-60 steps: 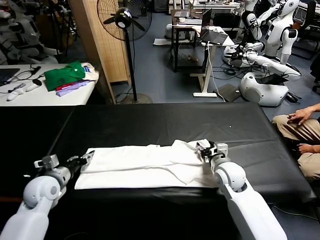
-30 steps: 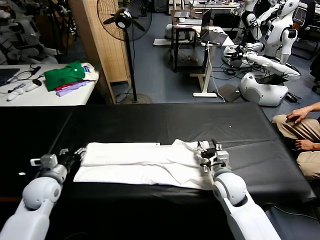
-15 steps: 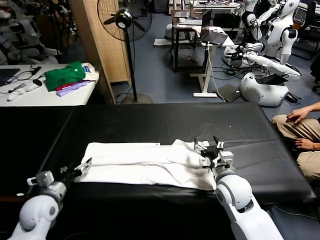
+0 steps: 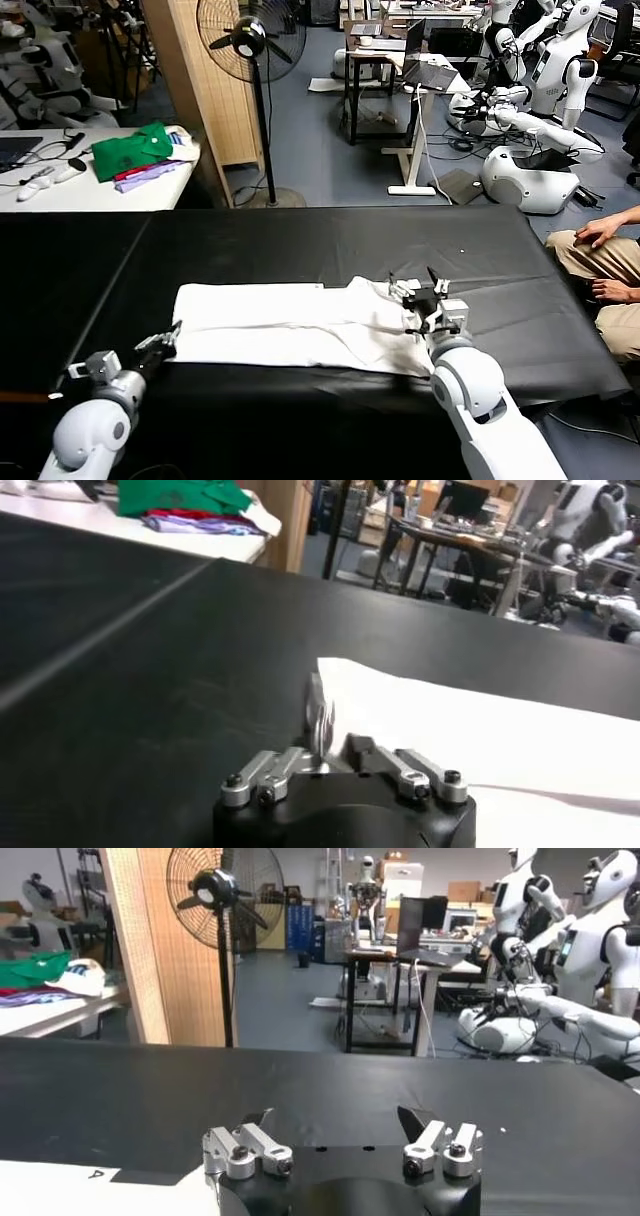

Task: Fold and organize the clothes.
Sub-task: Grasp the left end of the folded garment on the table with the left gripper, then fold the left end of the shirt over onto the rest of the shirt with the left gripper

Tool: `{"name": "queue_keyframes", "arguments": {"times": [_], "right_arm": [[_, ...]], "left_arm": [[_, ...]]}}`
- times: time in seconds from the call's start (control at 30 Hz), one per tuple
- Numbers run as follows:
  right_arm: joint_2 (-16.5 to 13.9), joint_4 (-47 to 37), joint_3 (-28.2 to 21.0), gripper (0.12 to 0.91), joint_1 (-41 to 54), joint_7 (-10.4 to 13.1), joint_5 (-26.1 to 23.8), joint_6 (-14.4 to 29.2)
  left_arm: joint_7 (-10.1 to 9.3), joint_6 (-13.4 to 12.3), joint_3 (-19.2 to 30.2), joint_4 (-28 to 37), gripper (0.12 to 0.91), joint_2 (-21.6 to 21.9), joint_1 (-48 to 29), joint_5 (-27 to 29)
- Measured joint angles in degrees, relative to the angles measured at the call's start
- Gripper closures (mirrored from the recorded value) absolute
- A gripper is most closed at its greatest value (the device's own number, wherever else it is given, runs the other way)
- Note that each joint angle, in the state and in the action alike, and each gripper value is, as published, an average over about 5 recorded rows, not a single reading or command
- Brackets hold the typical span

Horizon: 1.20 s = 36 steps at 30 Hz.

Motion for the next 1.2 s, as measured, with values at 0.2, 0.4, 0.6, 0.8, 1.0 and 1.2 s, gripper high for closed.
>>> {"name": "queue_keyframes", "arguments": {"times": [0.2,0.4,0.6,0.8,1.0,1.2], "right_arm": [[0.3,0.7,0.0,0.227,0.0,0.2,0.0,-0.5],[0.5,1.4,-0.1,0.227,0.5,0.5,0.1,-1.2],[1.3,1.7,-0.6,0.227,-0.1,0.9,-0.3,-1.4],[1.0,2.6,-0.2,0.227,-1.2,1.4,-1.1,-1.9],[0.8,3.4,1.0,0.227,-2.8,1.7,-1.8,-2.1],[1.3,3.5,1.3,0.227,-4.2,1.8,-2.7,-2.1]], "left_arm": [[-0.38,-3.8,-0.8,0.5,0.880,1.8,0.7,12.1],[-2.30,-6.2,-5.7,1.3,0.879,7.1,2.7,22.5],[-3.04,-5.4,-10.8,-0.2,0.879,12.2,5.1,23.7],[-2.70,-2.1,-7.5,-6.5,0.879,8.7,4.1,19.9],[-3.23,1.1,2.7,-13.5,0.879,0.6,1.3,13.5],[-3.72,2.0,12.5,-15.2,0.879,-6.9,-1.8,11.7]]}}
